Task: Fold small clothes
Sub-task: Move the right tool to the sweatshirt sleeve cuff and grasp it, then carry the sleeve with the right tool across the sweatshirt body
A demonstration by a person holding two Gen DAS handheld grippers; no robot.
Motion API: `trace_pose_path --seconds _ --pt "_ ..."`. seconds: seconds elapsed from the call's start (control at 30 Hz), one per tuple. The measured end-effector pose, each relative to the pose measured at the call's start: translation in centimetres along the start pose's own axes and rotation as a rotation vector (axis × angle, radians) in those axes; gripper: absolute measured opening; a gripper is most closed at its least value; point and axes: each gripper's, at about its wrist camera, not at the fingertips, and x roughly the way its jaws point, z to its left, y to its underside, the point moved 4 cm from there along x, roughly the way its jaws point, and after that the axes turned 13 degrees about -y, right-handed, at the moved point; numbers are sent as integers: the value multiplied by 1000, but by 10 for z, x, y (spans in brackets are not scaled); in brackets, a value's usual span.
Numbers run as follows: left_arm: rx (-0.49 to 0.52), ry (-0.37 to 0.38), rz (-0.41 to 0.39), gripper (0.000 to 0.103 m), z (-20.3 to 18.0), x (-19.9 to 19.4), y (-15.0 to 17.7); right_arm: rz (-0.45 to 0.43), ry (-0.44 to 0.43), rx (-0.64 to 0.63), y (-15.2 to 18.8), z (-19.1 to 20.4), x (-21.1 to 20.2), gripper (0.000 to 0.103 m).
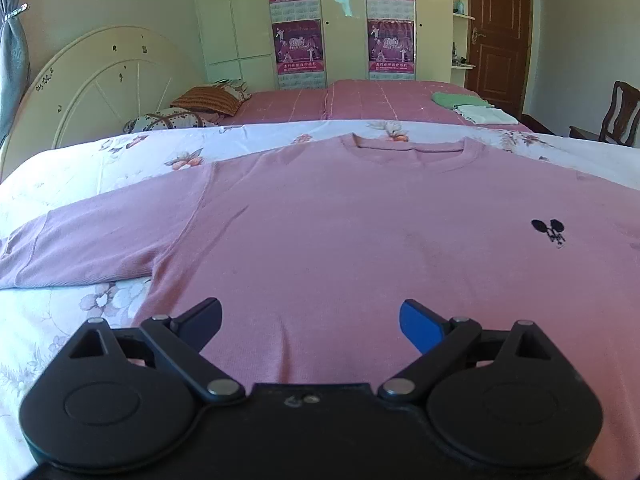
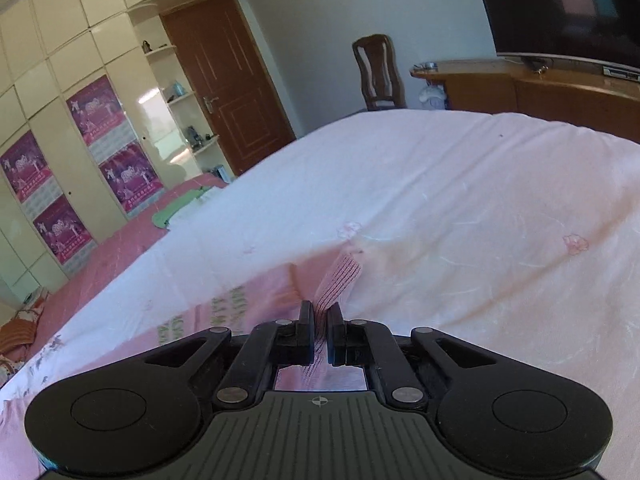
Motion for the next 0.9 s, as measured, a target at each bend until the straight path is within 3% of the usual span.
trace_pose_path --seconds 0.07,0.13,0.37,0.57,0.8,0.9 --pt "-10 10 14 92 12 8 -1 5 -23 -68 8 27 -10 5" --pt "-27 35 24 79 23 13 -2 11 -65 -137 24 58 -23 5" --pt "-76 49 -1 82 76 19 2 77 -270 -313 99 193 -39 5" --pt "-117 29 -1 85 132 21 8 175 -450 -426 185 322 -21 5" --pt "-141 -9 3 85 183 25 20 279 -554 -504 254 417 6 5" --pt "-161 -1 18 76 198 31 25 323 -559 -542 279 442 21 5"
